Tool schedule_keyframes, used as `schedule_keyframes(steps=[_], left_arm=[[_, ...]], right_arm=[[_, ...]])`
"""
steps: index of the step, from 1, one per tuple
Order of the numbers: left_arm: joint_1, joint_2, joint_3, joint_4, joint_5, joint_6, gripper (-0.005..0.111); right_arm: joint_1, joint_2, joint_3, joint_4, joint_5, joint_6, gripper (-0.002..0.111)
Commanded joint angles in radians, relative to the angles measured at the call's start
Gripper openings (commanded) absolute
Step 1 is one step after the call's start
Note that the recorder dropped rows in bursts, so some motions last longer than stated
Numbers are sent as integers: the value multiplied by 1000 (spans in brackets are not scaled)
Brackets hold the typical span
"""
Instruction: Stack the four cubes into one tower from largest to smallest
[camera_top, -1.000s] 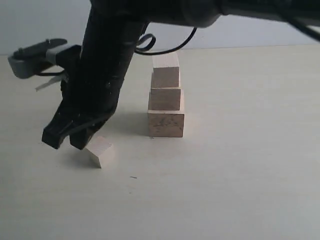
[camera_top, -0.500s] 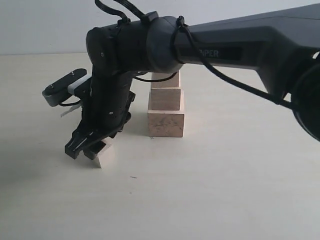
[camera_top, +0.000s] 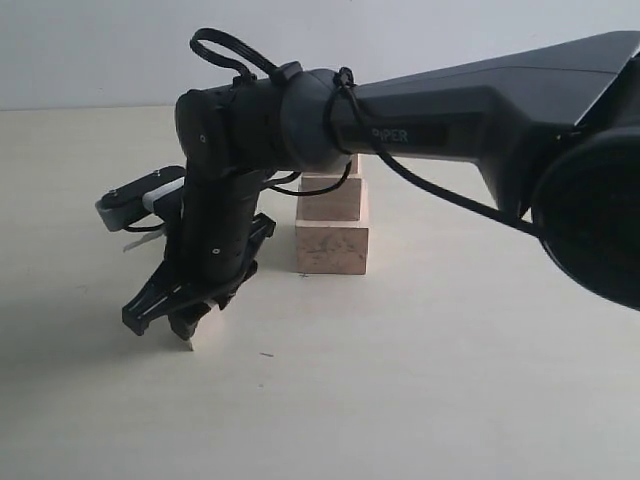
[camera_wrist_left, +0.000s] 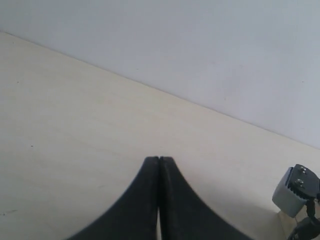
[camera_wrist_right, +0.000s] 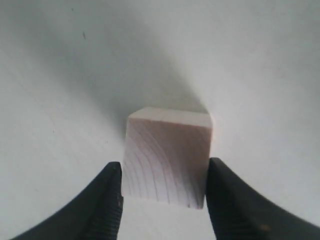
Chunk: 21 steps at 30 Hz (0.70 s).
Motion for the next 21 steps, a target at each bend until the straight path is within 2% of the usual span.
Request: schedule_keyframes(steps=[1,10,15,21], left_arm=[[-6,-3,6,9,-9,-4,0],[-6,-3,97,9,-51,-4,0],[-6,-3,97,9,-53,-4,0],[-8,-18,97,9,-49,0,0]], right_arm=[[2,-49,2,-15,132,2,24],[2,-310,2,68,276,0,21],[-2,-466,2,-61,221,78,21],[-129,-507,-64,-82,258,197,21]])
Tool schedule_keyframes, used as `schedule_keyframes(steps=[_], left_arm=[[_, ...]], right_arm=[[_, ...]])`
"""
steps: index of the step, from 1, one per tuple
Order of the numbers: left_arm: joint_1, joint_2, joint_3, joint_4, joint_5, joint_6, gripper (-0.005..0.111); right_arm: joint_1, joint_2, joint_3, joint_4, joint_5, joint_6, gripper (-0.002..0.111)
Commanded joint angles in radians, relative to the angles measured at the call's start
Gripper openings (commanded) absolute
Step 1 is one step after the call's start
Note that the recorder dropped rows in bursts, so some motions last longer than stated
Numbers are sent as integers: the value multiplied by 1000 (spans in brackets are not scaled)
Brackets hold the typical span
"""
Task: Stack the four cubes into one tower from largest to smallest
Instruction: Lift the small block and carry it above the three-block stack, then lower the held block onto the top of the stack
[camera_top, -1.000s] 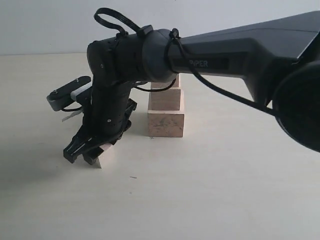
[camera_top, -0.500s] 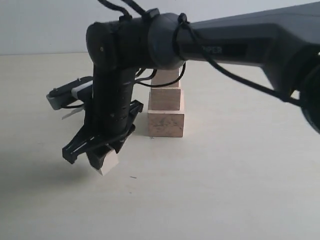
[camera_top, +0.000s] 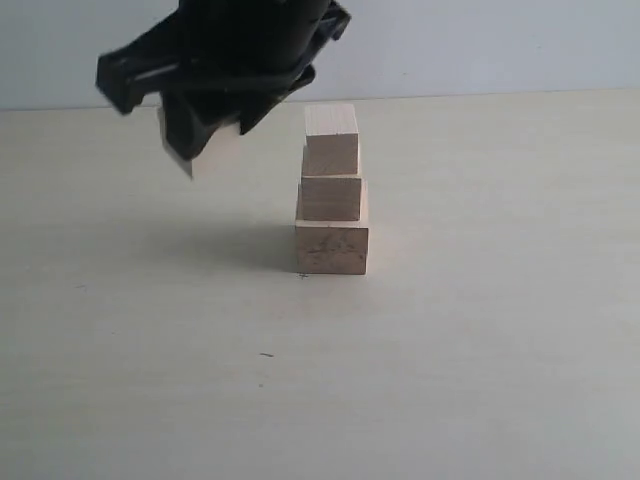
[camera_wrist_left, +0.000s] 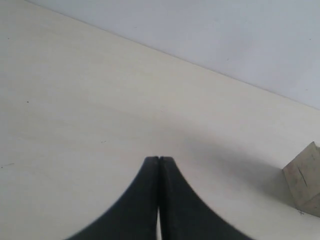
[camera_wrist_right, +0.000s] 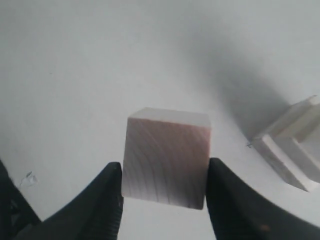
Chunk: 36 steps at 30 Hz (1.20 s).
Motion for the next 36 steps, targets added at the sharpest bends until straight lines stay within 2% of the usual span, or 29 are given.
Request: schedule_keyframes(steps=[1,10,25,28,36], left_arm=[[-12,-25,4,3,5,0,0],[-55,-74,4,3,5,0,0],[-67,-86,4,3,5,0,0],[-67,-86,4,3,5,0,0],[-67,-86,4,3,5,0,0]], right_arm=[[-90,-3,-61,-16,22,54,21],[-235,83,-183,-41,52,122,22],[-269,173,-183,-45,52,177,22],[-296,150,-183,55,52,185,22],[-312,60,-82,0,52,209,22]])
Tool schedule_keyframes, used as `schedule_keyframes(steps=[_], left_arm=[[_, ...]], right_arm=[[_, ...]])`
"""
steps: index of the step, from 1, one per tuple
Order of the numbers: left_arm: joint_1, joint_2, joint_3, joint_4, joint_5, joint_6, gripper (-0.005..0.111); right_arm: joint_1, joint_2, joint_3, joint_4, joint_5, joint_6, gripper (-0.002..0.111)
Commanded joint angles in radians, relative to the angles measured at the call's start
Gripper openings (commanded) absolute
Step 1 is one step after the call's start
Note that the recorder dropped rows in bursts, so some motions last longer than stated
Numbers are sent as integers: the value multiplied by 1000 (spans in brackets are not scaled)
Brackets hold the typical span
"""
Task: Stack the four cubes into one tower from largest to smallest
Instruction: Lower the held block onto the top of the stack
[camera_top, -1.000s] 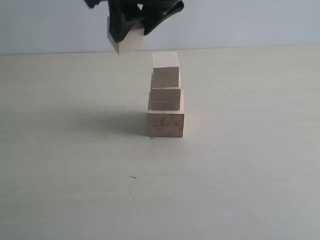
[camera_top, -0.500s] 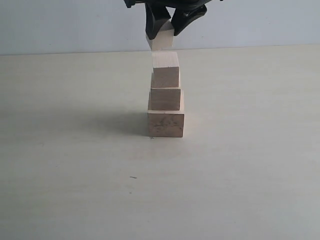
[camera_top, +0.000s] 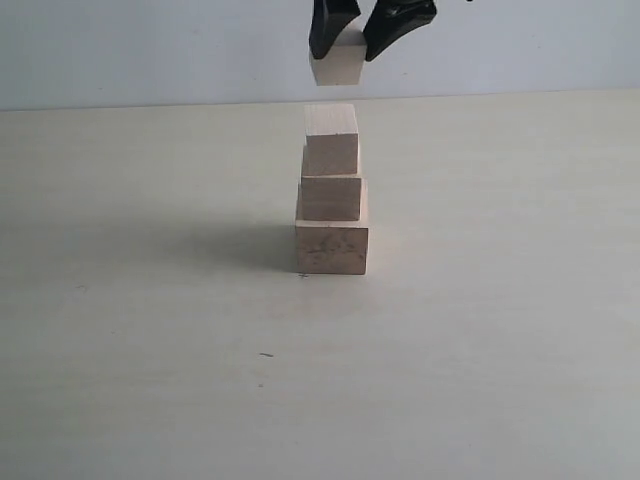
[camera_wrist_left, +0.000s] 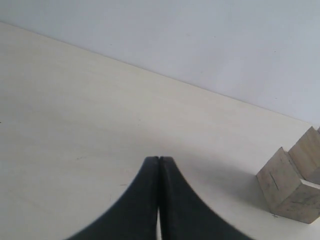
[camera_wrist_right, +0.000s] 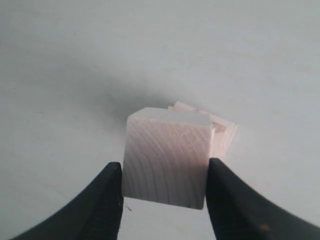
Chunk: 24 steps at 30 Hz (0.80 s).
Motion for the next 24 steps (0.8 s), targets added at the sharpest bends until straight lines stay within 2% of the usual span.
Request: schedule_keyframes(steps=[1,16,24], left_arm=[[-6,-5,4,1,5,0,0],[-5,-5,4,23,5,0,0],[-25,-5,4,23,2,0,0]], right_arm=[[-3,-48,72,-15,-4,8,22],[-3,31,73,102,-4,8,22],[-3,39,73,30,-4,55,22]])
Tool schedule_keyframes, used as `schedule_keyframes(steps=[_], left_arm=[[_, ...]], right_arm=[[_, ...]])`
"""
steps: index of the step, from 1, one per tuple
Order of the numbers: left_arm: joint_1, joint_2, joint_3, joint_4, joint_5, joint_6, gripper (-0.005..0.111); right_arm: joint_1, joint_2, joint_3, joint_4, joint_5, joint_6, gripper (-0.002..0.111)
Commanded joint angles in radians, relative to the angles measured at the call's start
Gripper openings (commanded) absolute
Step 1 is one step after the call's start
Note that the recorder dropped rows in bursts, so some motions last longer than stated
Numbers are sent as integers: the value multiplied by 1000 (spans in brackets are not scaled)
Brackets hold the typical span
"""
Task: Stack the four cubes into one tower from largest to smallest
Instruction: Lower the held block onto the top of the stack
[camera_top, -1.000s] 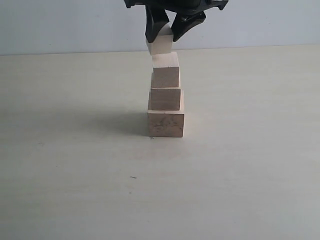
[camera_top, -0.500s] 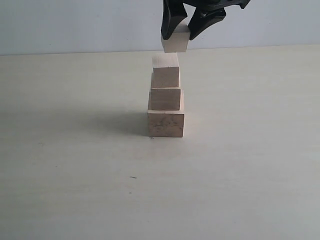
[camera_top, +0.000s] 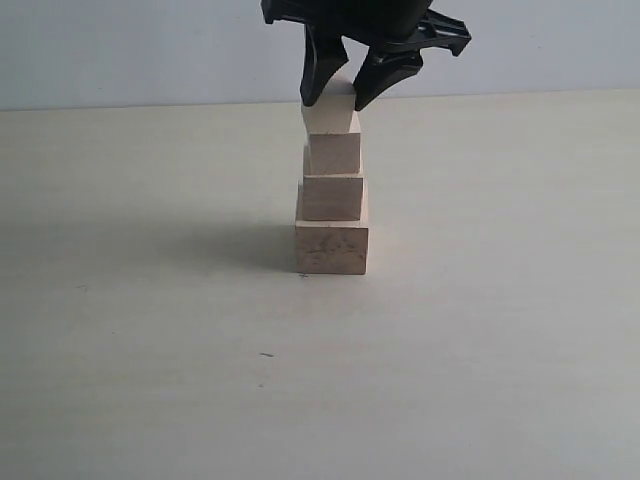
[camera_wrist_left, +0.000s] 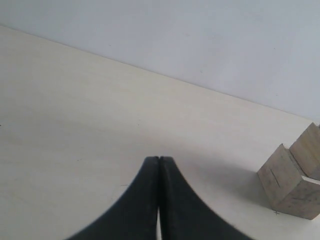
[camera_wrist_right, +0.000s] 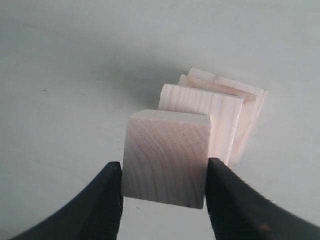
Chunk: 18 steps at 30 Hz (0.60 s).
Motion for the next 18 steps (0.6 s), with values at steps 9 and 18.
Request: schedule_keyframes(steps=[9,18], left_arm=[[-25,-5,4,3,2,0,0],[-27,-5,4,3,2,0,0]], right_arm=[[-1,3,-12,-9,-2,16,22],[-1,3,-62,-37,-2,41,22]])
